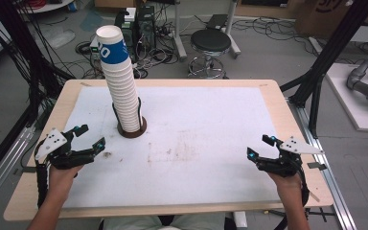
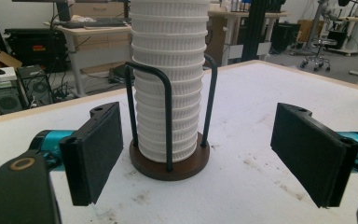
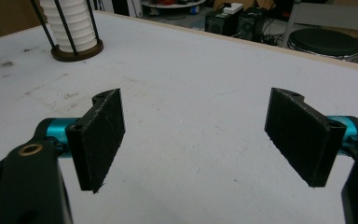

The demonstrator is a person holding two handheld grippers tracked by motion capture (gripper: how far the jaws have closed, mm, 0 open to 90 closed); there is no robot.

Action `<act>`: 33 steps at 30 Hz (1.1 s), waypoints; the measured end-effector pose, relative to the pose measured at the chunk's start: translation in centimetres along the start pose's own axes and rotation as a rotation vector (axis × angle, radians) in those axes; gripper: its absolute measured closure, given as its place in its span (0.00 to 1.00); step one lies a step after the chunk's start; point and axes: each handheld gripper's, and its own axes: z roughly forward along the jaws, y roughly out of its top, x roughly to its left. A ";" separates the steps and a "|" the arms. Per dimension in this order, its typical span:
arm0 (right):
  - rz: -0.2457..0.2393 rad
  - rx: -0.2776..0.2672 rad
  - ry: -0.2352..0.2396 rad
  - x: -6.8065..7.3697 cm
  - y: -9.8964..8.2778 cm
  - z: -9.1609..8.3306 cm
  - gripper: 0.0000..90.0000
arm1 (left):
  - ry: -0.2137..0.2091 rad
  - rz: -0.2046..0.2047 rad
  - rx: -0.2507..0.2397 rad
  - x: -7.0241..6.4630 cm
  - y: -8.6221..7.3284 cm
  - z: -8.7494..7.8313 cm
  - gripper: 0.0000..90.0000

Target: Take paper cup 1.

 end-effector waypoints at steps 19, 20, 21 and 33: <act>0.010 -0.003 0.002 -0.1 -0.1 -0.7 0.23 | -0.015 -0.029 -0.013 0.1 1.4 0.3 0.19; 0.010 -0.003 0.002 -0.1 -0.1 -0.7 0.23 | -0.015 -0.029 -0.013 0.1 1.4 0.3 0.19; 0.007 -0.001 0.004 0.0 -0.1 -0.7 0.23 | -0.020 -0.034 -0.016 0.1 1.7 0.3 0.19; 0.004 0.009 0.006 0.2 -0.1 -0.6 0.23 | -0.083 -0.033 -0.015 0.8 5.6 1.0 0.19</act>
